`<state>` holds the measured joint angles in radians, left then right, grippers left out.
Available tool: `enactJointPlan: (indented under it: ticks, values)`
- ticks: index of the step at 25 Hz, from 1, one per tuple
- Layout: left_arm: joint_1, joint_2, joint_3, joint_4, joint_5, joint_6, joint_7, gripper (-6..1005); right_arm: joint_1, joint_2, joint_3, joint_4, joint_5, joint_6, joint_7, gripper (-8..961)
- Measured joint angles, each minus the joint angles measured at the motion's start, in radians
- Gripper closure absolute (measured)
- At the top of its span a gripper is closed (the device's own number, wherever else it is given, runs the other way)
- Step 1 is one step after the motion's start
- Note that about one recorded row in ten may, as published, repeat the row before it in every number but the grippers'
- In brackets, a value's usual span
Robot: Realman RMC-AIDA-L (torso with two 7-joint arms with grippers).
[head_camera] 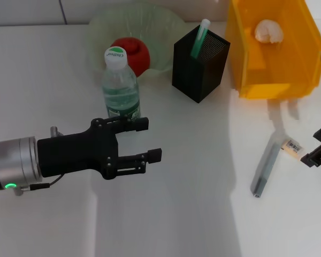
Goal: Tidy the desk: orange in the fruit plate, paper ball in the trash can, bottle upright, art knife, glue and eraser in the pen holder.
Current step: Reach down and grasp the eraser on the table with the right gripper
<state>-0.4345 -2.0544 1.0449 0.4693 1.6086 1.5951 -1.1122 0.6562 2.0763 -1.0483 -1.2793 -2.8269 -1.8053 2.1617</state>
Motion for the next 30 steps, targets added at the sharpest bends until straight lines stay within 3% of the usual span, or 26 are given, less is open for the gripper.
enactJointPlan:
  ticks: [15, 19, 30]
  values:
    - [0.006, 0.007, 0.036, -0.003, 0.001, -0.006, 0.001, 234, 0.013, 0.007, -0.094, 0.191, -0.003, 0.25, 0.035, 230]
    - [0.008, 0.007, 0.036, -0.003, 0.0, -0.007, 0.002, 234, 0.027, 0.008, -0.1, 0.23, 0.004, 0.28, 0.035, 346]
    - [0.005, 0.008, 0.035, -0.003, 0.0, -0.01, 0.001, 234, 0.029, 0.008, -0.108, 0.237, 0.007, 0.285, 0.036, 494]
